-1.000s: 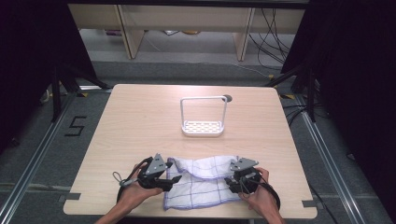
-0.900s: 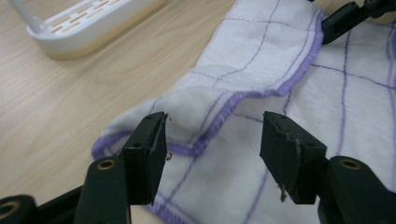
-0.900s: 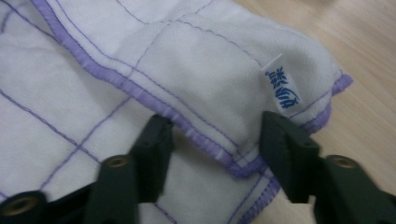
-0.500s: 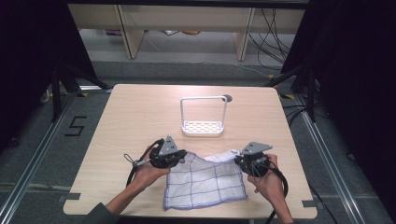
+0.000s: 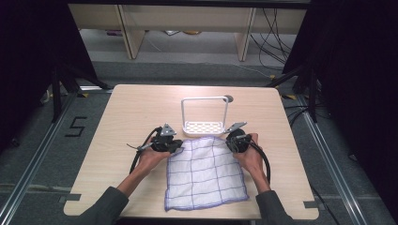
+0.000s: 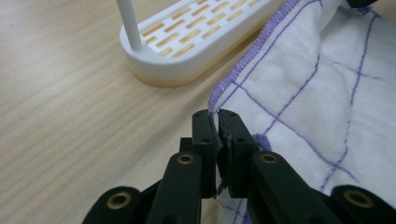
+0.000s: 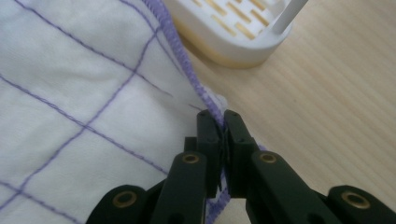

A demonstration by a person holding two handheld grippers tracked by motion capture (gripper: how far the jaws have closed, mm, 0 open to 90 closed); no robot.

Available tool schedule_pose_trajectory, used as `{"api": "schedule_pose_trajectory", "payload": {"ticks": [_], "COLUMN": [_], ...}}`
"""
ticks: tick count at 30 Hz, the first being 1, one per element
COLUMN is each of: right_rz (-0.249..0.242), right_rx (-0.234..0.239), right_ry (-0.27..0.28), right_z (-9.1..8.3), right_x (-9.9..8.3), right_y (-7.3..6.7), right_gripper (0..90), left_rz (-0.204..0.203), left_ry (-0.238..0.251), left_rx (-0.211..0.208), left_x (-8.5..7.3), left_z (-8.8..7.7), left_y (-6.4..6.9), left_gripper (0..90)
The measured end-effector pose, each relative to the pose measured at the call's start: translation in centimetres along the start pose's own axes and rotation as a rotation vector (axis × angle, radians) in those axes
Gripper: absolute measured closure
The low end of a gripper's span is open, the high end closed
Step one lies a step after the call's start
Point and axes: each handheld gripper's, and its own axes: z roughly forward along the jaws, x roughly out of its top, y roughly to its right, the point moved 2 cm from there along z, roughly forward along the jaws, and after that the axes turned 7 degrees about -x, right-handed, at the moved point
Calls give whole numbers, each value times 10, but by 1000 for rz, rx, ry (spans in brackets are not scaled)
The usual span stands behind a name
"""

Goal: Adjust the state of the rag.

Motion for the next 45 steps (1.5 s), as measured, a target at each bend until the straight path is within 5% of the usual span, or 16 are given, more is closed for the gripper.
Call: {"api": "schedule_pose_trajectory", "payload": {"ticks": [7, 11, 13, 15, 17, 20, 23, 27, 29, 32, 34, 35, 37, 42, 45], "right_rz": [-2, 34, 43, 57, 77, 81, 80, 96, 124, 177, 187, 175, 162, 165, 97], "right_rx": [5, -30, -33, -45, -49, -39, 63, 65, 41, 47, 67, 68, 76, 122, 108], "right_ry": [-21, -23, -22, 4, 11, 9, 18, 24, 34, 23, 27, 11, -20, -15, -5], "right_z": [11, 5, 2, -13, -20, -43, -68, -84, -103, -111, -111, -108, -104, -103, -108], "right_x": [0, -1, -2, -6, -9, -28, -61, -83, -108, -116, -126, -128, -130, -136, -136], "right_y": [2, 2, 2, 3, 2, -12, -38, -52, -65, -69, -72, -73, -73, -72, -73], "right_gripper": [791, 578, 552, 486, 475, 447, 445, 441, 436, 426, 450, 471, 545, 751, 849], "left_rz": [-2, -24, -19, 37, 50, 43, 74, 85, 101, 119, 163, 143, 209, 243, 267], "left_ry": [-5, 31, 37, 28, 30, 44, 11, -16, -25, -40, -75, -79, -121, -119, -114], "left_rx": [-17, -19, -12, -55, -72, -115, -165, -217, -219, -212, -190, -174, -153, -177, -170], "left_x": [0, -5, -7, -18, -22, -42, -66, -84, -89, -93, -95, -97, -99, -101, -101], "left_z": [-4, -27, -35, -57, -65, -83, -93, -98, -101, -101, -99, -97, -94, -90, -91], "left_y": [3, 12, 15, 28, 34, 53, 80, 105, 114, 123, 127, 129, 128, 128, 125], "left_gripper": [721, 553, 537, 537, 539, 544, 530, 515, 499, 470, 424, 413, 425, 629, 771]}}
